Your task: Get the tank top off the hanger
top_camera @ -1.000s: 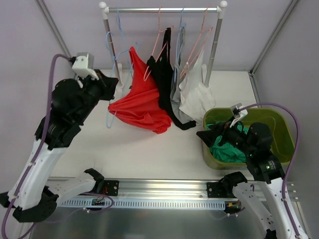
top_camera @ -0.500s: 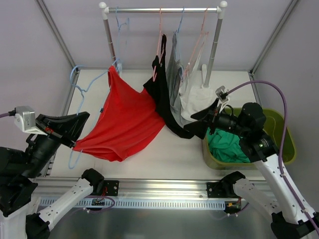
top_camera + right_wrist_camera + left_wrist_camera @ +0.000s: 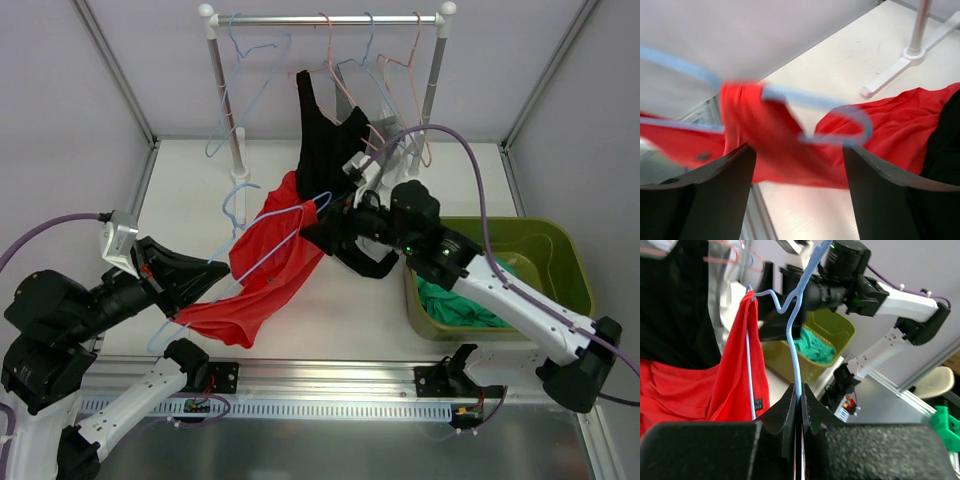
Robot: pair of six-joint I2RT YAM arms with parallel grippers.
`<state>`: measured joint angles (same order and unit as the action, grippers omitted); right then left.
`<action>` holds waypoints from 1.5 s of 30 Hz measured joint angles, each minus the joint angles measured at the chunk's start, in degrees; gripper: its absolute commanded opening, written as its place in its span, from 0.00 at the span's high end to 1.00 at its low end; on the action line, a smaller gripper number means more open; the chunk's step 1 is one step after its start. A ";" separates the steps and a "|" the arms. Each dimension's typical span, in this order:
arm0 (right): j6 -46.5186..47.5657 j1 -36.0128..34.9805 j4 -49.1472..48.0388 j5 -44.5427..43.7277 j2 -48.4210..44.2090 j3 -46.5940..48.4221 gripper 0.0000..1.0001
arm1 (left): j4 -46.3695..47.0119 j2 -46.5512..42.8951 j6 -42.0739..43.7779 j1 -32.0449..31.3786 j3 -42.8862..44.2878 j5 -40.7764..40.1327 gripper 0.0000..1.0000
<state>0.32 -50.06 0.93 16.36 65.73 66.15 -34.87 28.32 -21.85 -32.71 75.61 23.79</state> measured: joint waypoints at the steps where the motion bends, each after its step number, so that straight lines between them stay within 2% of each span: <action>1: 0.17 -0.35 -1.03 -1.53 1.75 0.42 0.31 | 0.00 0.00 -0.52 0.00 -0.70 0.31 1.00; 3: 0.68 -0.74 -2.36 -3.54 5.20 1.68 0.45 | -0.02 0.00 -1.79 0.00 -1.84 1.22 1.00; 4: 0.94 -0.87 -2.73 -4.17 7.08 2.75 0.56 | 0.02 0.00 -2.25 0.00 -2.08 1.62 1.00; 5: 1.25 -1.05 -3.32 -4.63 8.74 3.78 0.76 | 0.09 -0.04 -2.71 0.02 -2.16 1.90 1.00; 7: 1.38 -1.42 -4.46 -5.33 10.88 4.90 0.89 | 0.33 -0.17 -3.32 0.00 -2.16 2.21 1.00; 8: 1.51 -1.68 -5.05 -5.62 11.37 4.98 0.93 | 0.44 -0.35 -3.69 0.02 -2.16 2.27 1.00; 17: 1.53 -1.88 -5.73 -14.12 9.31 4.42 1.00 | 1.64 -1.79 -4.39 0.00 -3.78 -0.50 1.00; 23: -1.92 4.79 -0.94 -18.40 7.15 4.39 1.00 | 1.97 0.50 -4.37 0.02 -5.64 -0.74 1.00; 28: -5.79 13.20 2.45 -18.32 6.64 3.87 1.00 | 2.23 2.43 -4.35 0.02 -5.84 -0.68 1.00; 33: -7.26 14.64 3.74 -10.62 6.51 3.21 1.00 | 3.87 4.37 -4.61 0.00 -2.73 -0.35 1.00; 39: -6.84 9.27 4.66 0.59 -1.09 -5.64 1.00 | 17.90 9.29 -4.96 0.00 2.73 -0.96 1.00; 45: -3.65 8.00 13.42 1.79 -19.61 -9.09 1.00 | 37.64 20.96 1.33 0.00 7.28 -6.12 1.00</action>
<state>-3.33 -42.06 14.35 18.15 46.13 57.06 2.76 49.28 -20.51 -32.71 82.89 17.67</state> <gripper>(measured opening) 0.053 0.020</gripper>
